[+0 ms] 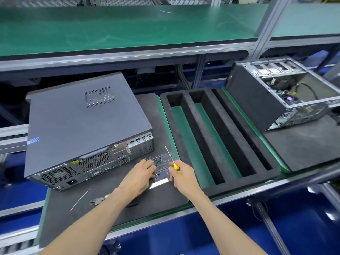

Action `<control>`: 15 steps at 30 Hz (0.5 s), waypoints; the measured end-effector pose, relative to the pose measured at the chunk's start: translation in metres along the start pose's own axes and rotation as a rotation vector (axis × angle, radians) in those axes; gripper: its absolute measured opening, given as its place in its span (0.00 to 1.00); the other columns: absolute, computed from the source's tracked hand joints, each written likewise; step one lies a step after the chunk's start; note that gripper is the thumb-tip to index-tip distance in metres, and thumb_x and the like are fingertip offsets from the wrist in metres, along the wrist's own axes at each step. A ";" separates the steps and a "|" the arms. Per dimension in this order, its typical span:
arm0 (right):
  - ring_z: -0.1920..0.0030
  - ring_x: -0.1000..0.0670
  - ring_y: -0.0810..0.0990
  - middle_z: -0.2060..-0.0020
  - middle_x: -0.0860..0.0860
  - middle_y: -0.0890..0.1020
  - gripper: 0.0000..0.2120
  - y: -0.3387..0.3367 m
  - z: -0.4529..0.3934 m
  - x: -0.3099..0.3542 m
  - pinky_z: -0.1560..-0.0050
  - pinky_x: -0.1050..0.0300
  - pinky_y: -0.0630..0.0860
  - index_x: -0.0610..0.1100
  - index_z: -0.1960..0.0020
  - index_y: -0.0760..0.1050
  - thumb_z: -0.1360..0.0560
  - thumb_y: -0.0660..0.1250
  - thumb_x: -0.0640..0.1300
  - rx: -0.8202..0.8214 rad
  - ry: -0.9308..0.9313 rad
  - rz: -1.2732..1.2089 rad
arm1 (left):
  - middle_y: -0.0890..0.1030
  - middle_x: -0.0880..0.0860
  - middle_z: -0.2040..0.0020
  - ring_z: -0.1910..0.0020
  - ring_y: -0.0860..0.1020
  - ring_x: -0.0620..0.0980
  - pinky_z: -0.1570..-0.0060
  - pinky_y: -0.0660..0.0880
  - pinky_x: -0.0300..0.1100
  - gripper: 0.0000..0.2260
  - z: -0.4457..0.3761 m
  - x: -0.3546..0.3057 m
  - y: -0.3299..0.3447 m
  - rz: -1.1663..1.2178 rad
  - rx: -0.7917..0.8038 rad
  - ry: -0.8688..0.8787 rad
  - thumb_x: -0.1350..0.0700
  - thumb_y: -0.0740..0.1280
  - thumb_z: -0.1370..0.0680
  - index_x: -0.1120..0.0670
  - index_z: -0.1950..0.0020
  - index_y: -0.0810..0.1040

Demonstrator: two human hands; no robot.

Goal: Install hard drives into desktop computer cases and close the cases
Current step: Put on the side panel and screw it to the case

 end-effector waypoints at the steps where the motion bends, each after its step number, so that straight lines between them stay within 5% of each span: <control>1: 0.65 0.55 0.78 0.62 0.51 0.82 0.08 0.000 0.001 -0.001 0.54 0.48 0.81 0.53 0.44 0.77 0.18 0.60 0.46 0.000 0.000 0.006 | 0.77 0.52 0.56 0.59 0.73 0.53 0.55 0.69 0.43 0.05 0.000 0.000 0.001 0.007 -0.005 -0.011 0.63 0.70 0.23 0.55 0.57 0.76; 6: 0.63 0.54 0.78 0.60 0.51 0.82 0.07 0.001 0.000 -0.002 0.55 0.49 0.80 0.53 0.45 0.76 0.17 0.60 0.47 0.012 0.007 0.027 | 0.74 0.49 0.54 0.54 0.73 0.50 0.52 0.69 0.40 0.06 0.012 0.028 -0.012 0.147 -0.127 -0.226 0.62 0.68 0.20 0.53 0.54 0.75; 10: 0.51 0.45 0.79 0.59 0.50 0.82 0.06 0.007 -0.002 -0.002 0.55 0.51 0.78 0.52 0.46 0.76 0.18 0.61 0.47 0.030 0.018 0.072 | 0.78 0.49 0.52 0.50 0.75 0.50 0.48 0.75 0.44 0.01 0.016 0.025 -0.013 0.125 -0.043 -0.130 0.58 0.70 0.21 0.54 0.51 0.81; 15: 0.55 0.47 0.81 0.58 0.48 0.82 0.05 0.012 -0.002 0.001 0.55 0.49 0.80 0.51 0.46 0.77 0.19 0.62 0.45 0.034 0.020 0.111 | 0.78 0.52 0.52 0.51 0.73 0.54 0.49 0.75 0.50 0.06 0.006 0.016 -0.006 0.056 0.071 -0.087 0.60 0.68 0.21 0.55 0.49 0.85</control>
Point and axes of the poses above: each hand's wrist, its own z-axis away from the middle knuckle, its own y-axis out of the palm, x = y × z, the point moved 8 cm from there along -z, towards the middle knuckle
